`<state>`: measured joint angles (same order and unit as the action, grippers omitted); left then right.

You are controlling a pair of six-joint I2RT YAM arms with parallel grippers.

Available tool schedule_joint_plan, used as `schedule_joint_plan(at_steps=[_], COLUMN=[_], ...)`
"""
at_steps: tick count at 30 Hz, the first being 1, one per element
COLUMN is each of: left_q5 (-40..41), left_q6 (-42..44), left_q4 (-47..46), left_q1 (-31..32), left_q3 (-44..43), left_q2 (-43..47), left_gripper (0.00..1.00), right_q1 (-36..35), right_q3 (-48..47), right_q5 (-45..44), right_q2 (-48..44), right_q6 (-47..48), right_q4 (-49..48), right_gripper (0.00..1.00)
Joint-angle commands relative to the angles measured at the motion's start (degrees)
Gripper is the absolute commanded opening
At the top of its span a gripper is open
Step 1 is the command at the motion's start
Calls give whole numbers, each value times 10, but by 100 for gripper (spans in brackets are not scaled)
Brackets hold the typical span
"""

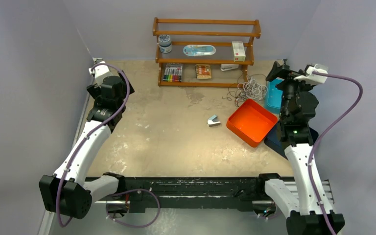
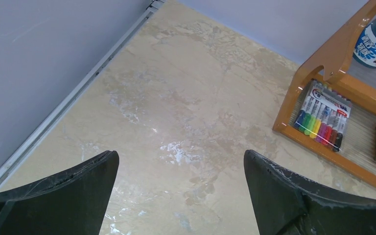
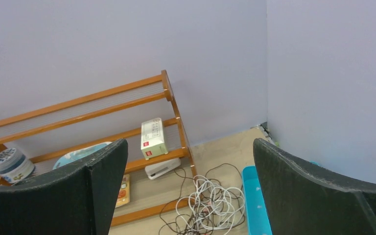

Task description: Untangle the cables

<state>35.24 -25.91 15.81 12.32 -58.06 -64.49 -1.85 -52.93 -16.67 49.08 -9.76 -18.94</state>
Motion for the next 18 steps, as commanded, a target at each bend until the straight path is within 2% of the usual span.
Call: schedule_joint_plan(at_steps=[1,6,10,18], left_q5=[28,31,31,40], left_q6=[3,3,4,5], left_q4=[-3,-3,-1,1], left_q1=[-5,-5,-5,-5], left_q3=[-29,-27,-26,-21], left_q2=[13,17,17,15], left_gripper=[100,100,100,100], right_q1=[2,2,2,2], right_q3=[-5,4,-15,-152], right_q5=[-41,-25,-5,43], right_q2=[-1,-3,24,193], right_q6=[11,16,22,16], right_q4=[-23,-39,-13,155], right_gripper=[100,99,99,99])
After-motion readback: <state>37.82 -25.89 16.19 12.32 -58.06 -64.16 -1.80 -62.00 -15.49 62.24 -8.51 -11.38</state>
